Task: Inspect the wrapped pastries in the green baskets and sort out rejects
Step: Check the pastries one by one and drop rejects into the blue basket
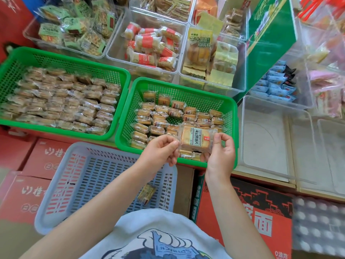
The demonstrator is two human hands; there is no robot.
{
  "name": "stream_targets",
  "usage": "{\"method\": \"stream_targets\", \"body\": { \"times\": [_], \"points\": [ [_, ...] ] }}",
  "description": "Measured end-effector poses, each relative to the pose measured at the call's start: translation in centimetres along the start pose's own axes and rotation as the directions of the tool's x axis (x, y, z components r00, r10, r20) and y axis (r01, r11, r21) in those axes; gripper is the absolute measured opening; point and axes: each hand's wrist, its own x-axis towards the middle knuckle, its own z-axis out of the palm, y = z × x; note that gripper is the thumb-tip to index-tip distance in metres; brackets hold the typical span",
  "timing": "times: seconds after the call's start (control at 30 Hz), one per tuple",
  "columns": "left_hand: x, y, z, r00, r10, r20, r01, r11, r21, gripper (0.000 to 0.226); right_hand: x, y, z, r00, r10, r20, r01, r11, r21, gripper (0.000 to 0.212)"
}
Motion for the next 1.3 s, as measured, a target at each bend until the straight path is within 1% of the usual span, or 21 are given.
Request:
{"method": "stream_targets", "body": {
  "times": [0.07, 0.17, 0.27, 0.3, 0.37, 0.43, 0.47, 0.5, 0.53, 0.57, 0.63, 0.67, 0.7, 0.77, 0.8, 0.87, 0.97, 1.13, 1.2, 1.27, 1.3],
  "points": [
    [0.8, 0.0, -0.6, 0.999, -0.038, 0.03, 0.038, 0.999, 0.0, 0.009, 0.7, 0.2, 0.5, 1.0, -0.01, 0.018, 0.01, 1.0, -0.016, 0.01],
    [2.2, -0.1, -1.4, 0.997, -0.068, 0.027, 0.066, 0.996, 0.067, 0.009, 1.7, 0.4, 1.6, 0.996, 0.003, 0.084, 0.002, 0.999, -0.054, 0.011],
    [3.9, -0.4, -2.6, 0.999, -0.03, -0.031, 0.035, 0.986, 0.161, 0.013, 2.9, 0.3, 2.8, 0.961, 0.173, 0.217, -0.172, 0.985, -0.022, 0.038],
    [4.6, -0.5, -3.0, 0.999, -0.014, -0.05, 0.023, 0.982, 0.186, 0.014, 3.4, 0.2, 3.2, 0.932, 0.237, 0.275, -0.239, 0.971, -0.027, 0.037],
    [5.8, -0.7, -3.9, 0.995, 0.015, -0.094, 0.008, 0.971, 0.239, 0.012, 4.7, 0.2, 3.8, 0.874, 0.319, 0.368, -0.318, 0.946, -0.064, 0.02],
    [7.1, -1.0, -4.6, 0.984, 0.049, -0.173, 0.005, 0.954, 0.299, 0.013, 6.3, 0.5, 4.4, 0.866, 0.312, 0.391, -0.303, 0.949, -0.085, 0.015],
    [7.8, -1.2, -5.0, 0.972, 0.064, -0.224, 0.017, 0.939, 0.344, 0.016, 7.1, 0.7, 4.7, 0.886, 0.277, 0.371, -0.253, 0.961, -0.113, 0.018],
    [8.3, -1.6, -5.4, 0.96, 0.084, -0.267, 0.034, 0.911, 0.411, 0.018, 7.9, 0.9, 5.0, 0.918, 0.217, 0.332, -0.157, 0.968, -0.197, 0.021],
    [8.7, -2.1, -5.9, 0.951, 0.121, -0.285, 0.046, 0.854, 0.519, 0.018, 8.7, 1.2, 5.4, 0.944, 0.13, 0.304, -0.029, 0.948, -0.316, 0.023],
    [9.0, -2.8, -6.5, 0.945, 0.184, -0.269, 0.039, 0.756, 0.653, 0.018, 9.5, 1.5, 5.7, 0.95, 0.041, 0.311, 0.099, 0.902, -0.421, 0.024],
    [9.5, -4.6, -7.6, 0.939, 0.302, -0.165, -0.014, 0.512, 0.859, 0.019, 10.7, 2.0, 6.4, 0.916, -0.066, 0.396, 0.287, 0.798, -0.529, 0.023],
    [9.6, -5.5, -8.0, 0.941, 0.316, -0.121, -0.022, 0.413, 0.91, 0.02, 11.4, 2.5, 6.8, 0.889, -0.08, 0.451, 0.352, 0.75, -0.56, 0.022],
    [9.6, -6.3, -8.2, 0.945, 0.314, -0.096, -0.013, 0.329, 0.944, 0.022, 12.0, 2.9, 7.1, 0.854, -0.088, 0.512, 0.427, 0.681, -0.595, 0.021],
    [9.8, -7.1, -8.1, 0.951, 0.3, -0.071, 0.005, 0.213, 0.977, 0.025, 12.9, 3.9, 7.5, 0.766, -0.09, 0.637, 0.598, 0.463, -0.654, 0.025],
    [9.9, -7.2, -7.9, 0.951, 0.302, -0.064, 0.007, 0.185, 0.983, 0.026, 13.1, 4.4, 7.7, 0.725, -0.088, 0.683, 0.661, 0.369, -0.654, 0.029],
    [10.0, -7.2, -7.8, 0.948, 0.311, -0.059, 0.009, 0.159, 0.987, 0.028, 13.3, 5.2, 8.3, 0.688, -0.085, 0.721, 0.711, 0.283, -0.644, 0.032],
    [10.1, -7.1, -7.8, 0.954, 0.294, -0.054, 0.015, 0.132, 0.991, 0.034, 13.1, 6.3, 9.3, 0.675, -0.138, 0.725, 0.734, 0.232, -0.639, 0.026],
    [10.1, -7.2, -7.8, 0.96, 0.271, -0.067, 0.03, 0.135, 0.99, 0.038, 13.0, 8.6, 9.3, 0.68, -0.15, 0.718, 0.729, 0.029, -0.684, 0.016],
    [10.1, -7.3, -7.8, 0.959, 0.275, -0.068, 0.032, 0.132, 0.991, 0.038, 12.5, 8.8, 8.9, 0.688, -0.188, 0.701, 0.719, 0.038, -0.694, 0.017],
    [10.2, -7.4, -7.8, 0.958, 0.28, -0.067, 0.032, 0.128, 0.991, 0.038, 12.0, 8.7, 8.4, 0.658, -0.236, 0.715, 0.745, 0.066, -0.664, 0.013],
    [10.2, -7.4, -7.9, 0.957, 0.282, -0.066, 0.031, 0.126, 0.992, 0.038, 11.9, 8.7, 8.1, 0.644, -0.217, 0.734, 0.76, 0.07, -0.646, 0.011]
  ]
}}
